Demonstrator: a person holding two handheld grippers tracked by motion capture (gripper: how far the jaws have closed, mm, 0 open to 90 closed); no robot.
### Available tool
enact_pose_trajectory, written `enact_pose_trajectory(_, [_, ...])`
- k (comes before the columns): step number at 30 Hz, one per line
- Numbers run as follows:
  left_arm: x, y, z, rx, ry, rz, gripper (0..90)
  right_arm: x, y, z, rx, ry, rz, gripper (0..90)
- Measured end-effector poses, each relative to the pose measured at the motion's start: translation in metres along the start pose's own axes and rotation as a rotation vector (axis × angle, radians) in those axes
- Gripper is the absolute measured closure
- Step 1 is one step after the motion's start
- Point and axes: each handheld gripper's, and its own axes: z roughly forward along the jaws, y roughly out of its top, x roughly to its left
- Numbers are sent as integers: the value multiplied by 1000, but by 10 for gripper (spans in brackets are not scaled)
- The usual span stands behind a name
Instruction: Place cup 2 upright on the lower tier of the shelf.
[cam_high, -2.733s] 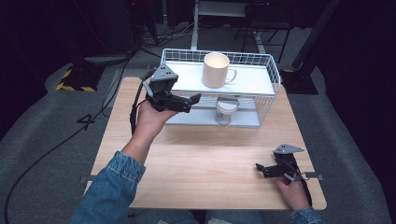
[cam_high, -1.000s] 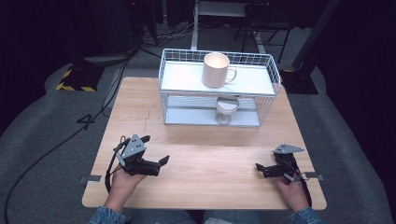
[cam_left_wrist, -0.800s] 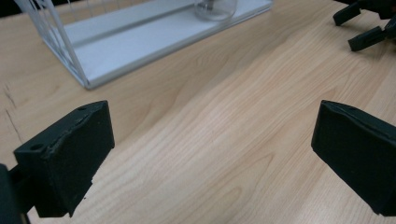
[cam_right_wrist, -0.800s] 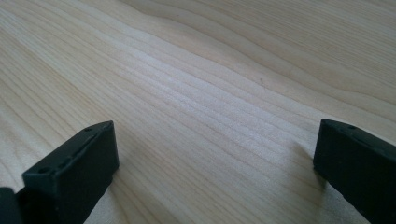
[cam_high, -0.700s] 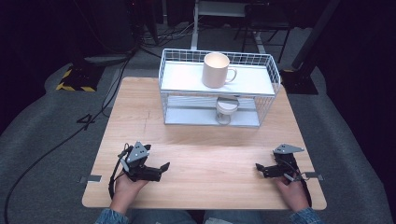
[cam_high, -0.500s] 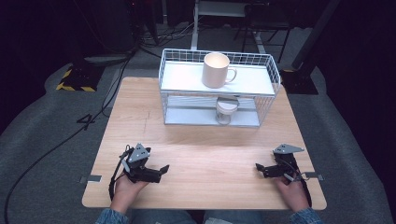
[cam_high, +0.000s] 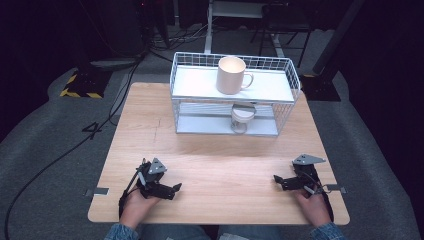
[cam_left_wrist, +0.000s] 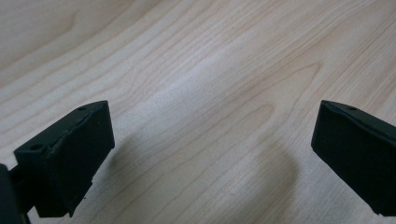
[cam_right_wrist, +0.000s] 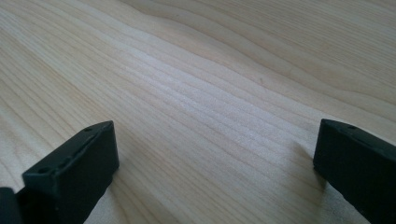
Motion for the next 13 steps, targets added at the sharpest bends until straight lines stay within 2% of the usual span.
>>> enact_pose_trajectory(3, [-3,0,3,25,54,16,1,0,0,0,0,0,0,2])
enact_pose_trajectory(5, [-3,1,4,24,62,15,3,0,0,0,0,0,0,2])
enact_pose_trajectory(10, [-1,0,4,20,99,-30,5,0,0,0,0,0,0,2])
enact_pose_trajectory(12, [1,-1,2,27,106,-23,6,0,0,0,0,0,-1,3])
enact_pose_trajectory(13, [2,-1,1,21,110,-32,6,0,0,0,0,0,-1,2])
